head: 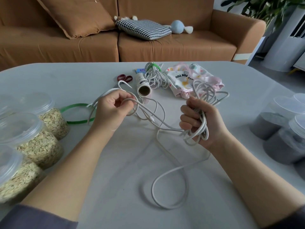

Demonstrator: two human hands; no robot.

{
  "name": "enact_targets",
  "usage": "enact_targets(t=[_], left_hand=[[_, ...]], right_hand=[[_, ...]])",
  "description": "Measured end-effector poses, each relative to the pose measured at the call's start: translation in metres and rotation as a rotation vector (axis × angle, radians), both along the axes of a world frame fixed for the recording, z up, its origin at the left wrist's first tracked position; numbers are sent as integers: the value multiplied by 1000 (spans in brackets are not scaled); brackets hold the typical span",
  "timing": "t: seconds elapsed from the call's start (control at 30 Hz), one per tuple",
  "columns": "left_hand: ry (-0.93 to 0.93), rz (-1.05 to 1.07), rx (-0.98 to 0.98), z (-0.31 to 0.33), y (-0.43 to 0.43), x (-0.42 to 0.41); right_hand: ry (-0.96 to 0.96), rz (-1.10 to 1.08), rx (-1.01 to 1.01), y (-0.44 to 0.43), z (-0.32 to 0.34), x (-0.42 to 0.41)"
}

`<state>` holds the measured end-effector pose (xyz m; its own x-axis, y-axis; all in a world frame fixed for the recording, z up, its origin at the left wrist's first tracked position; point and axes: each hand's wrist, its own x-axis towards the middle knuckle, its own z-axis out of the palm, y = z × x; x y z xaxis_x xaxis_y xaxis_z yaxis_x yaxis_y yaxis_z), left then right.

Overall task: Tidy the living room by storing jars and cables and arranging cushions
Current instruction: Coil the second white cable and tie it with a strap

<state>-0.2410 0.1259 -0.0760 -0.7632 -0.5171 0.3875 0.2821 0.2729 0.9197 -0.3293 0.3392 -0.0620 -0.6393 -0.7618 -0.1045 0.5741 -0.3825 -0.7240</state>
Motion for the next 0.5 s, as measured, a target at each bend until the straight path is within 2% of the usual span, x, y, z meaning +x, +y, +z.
enact_targets(t=[0.13, 0.2, 0.23, 0.27, 0.37, 0.43, 0.5], left_hand=[[60, -109, 346, 4, 2, -2], [75, -148, 446, 6, 2, -1], [67, -147, 431, 7, 1, -1], [49, -127, 362, 7, 2, 0], [-2, -48, -15, 8, 10, 5], [-11, -42, -185, 8, 17, 7], [-23, -28, -270, 8, 21, 8]], right_hand=[[-93, 568, 126, 10, 0, -9], [-52, 645, 178, 14, 0, -7], [-15, 632, 198, 14, 2, -4], [19, 591, 222, 13, 3, 0], [105, 456, 251, 8, 4, 12], [149, 501, 221, 6, 3, 17], [199, 551, 224, 3, 2, 22]])
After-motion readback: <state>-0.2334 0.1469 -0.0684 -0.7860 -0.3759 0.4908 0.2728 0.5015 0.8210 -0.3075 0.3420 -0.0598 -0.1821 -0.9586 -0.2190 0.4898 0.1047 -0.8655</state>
